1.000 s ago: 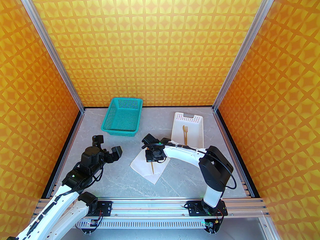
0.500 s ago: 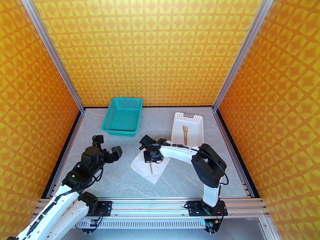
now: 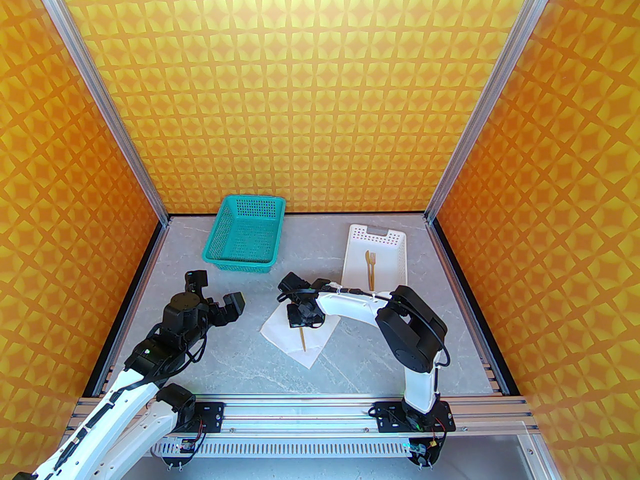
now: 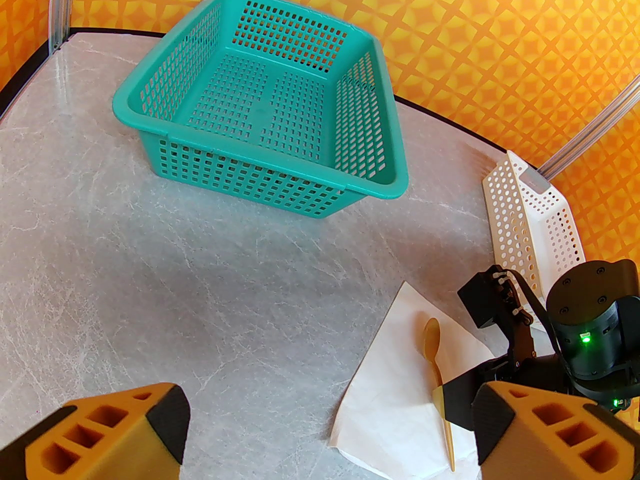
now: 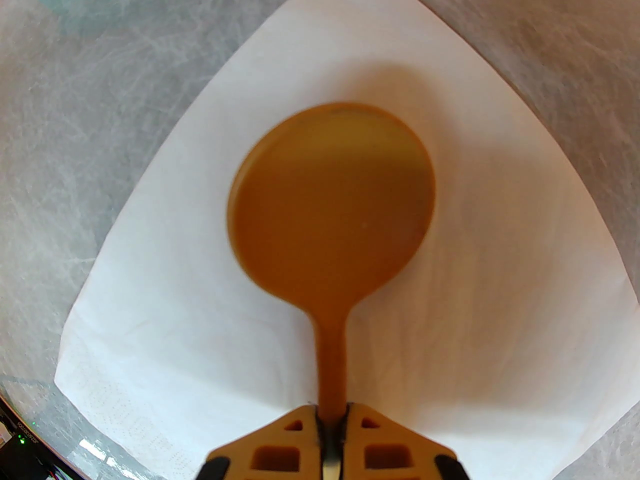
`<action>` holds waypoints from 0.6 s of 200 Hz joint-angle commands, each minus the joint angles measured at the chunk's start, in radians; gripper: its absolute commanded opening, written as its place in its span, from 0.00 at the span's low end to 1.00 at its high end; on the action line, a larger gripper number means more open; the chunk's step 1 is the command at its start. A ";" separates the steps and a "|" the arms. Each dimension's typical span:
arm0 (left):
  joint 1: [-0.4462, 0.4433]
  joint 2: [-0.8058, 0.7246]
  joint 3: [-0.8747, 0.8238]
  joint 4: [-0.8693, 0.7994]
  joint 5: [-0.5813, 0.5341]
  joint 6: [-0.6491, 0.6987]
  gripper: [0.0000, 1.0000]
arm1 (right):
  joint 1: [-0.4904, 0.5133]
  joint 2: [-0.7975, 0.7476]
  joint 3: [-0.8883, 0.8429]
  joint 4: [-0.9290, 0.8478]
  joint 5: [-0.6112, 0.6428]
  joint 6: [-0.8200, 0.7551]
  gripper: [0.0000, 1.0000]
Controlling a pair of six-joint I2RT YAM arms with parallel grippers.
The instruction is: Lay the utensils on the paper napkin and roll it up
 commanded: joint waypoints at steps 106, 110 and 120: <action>0.009 -0.003 -0.008 -0.009 0.014 -0.003 0.99 | 0.009 0.037 0.028 0.017 -0.006 0.021 0.14; 0.009 -0.002 -0.007 -0.009 0.013 -0.003 0.99 | 0.009 0.037 0.028 0.017 -0.007 0.021 0.14; 0.009 -0.002 -0.006 -0.011 0.013 -0.002 0.99 | 0.009 0.036 0.030 0.016 -0.007 0.021 0.14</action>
